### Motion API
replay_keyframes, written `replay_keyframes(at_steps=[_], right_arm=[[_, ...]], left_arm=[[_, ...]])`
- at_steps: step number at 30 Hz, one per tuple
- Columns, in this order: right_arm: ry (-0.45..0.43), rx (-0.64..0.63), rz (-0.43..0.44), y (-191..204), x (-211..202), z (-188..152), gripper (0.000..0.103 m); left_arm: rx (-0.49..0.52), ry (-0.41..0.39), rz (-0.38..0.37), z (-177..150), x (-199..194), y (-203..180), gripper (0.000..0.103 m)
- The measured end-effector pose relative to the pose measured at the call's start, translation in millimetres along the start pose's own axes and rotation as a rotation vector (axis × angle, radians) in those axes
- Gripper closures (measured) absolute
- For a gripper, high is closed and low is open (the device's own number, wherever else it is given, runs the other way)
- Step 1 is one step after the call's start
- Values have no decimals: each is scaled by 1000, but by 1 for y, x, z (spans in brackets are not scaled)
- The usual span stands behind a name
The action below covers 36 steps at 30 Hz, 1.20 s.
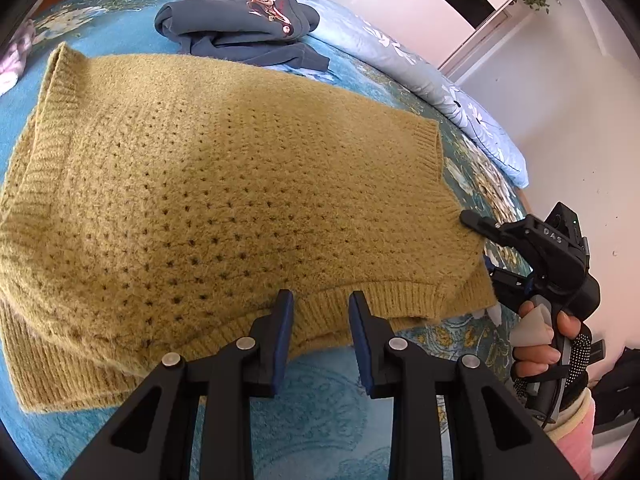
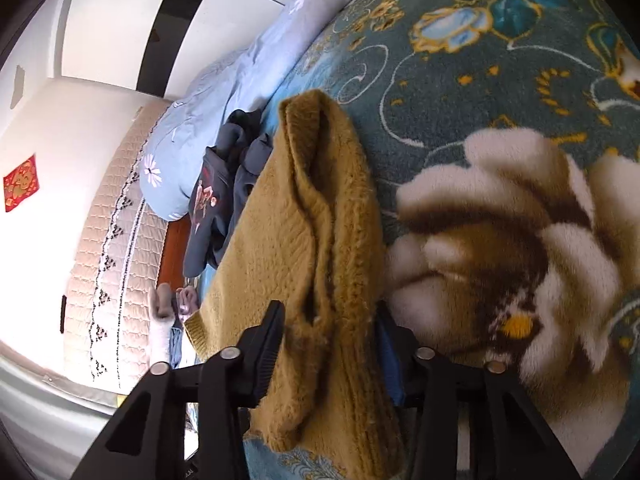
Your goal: Fold clothes
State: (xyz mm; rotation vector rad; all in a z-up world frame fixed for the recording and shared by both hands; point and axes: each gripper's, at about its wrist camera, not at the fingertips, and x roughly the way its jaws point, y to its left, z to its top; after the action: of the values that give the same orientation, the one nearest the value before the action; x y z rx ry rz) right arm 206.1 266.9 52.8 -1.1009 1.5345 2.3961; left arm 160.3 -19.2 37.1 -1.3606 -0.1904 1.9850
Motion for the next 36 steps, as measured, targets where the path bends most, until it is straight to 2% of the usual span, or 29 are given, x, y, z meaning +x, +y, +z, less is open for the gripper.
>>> replay_keyframes(at_steps=[3, 7, 10, 15, 18, 21, 25, 28, 30, 34, 36], right_arm=[[-19, -23, -62, 14, 1, -3, 72], [-26, -69, -130, 46, 8, -3, 75], [-23, -165, -161, 92, 20, -8, 76], [-17, -323, -213, 167, 40, -17, 77], [-7, -523, -157, 229, 53, -46, 77], [39, -732, -77, 281, 71, -91, 77], [188, -883, -86, 305, 122, -145, 77], [294, -884, -184, 295, 167, -169, 77], [337, -876, -213, 287, 183, -180, 76], [329, -930, -228, 290, 178, -189, 71], [345, -939, -149, 293, 167, -191, 70]], left_arm=[[-15, -7, -20, -4, -4, 3, 74], [-62, -28, -66, -9, -23, 15, 73], [-95, -93, -79, -14, -50, 34, 69], [-163, -216, -95, -22, -96, 71, 68], [-222, -295, -103, -26, -124, 98, 68], [-301, -359, -107, -33, -146, 128, 67], [-405, -405, -111, -47, -161, 163, 67], [-453, -415, -107, -56, -164, 179, 67], [-466, -410, -111, -61, -164, 186, 67], [-480, -394, -123, -57, -161, 191, 67], [-473, -387, -130, -55, -156, 189, 67]])
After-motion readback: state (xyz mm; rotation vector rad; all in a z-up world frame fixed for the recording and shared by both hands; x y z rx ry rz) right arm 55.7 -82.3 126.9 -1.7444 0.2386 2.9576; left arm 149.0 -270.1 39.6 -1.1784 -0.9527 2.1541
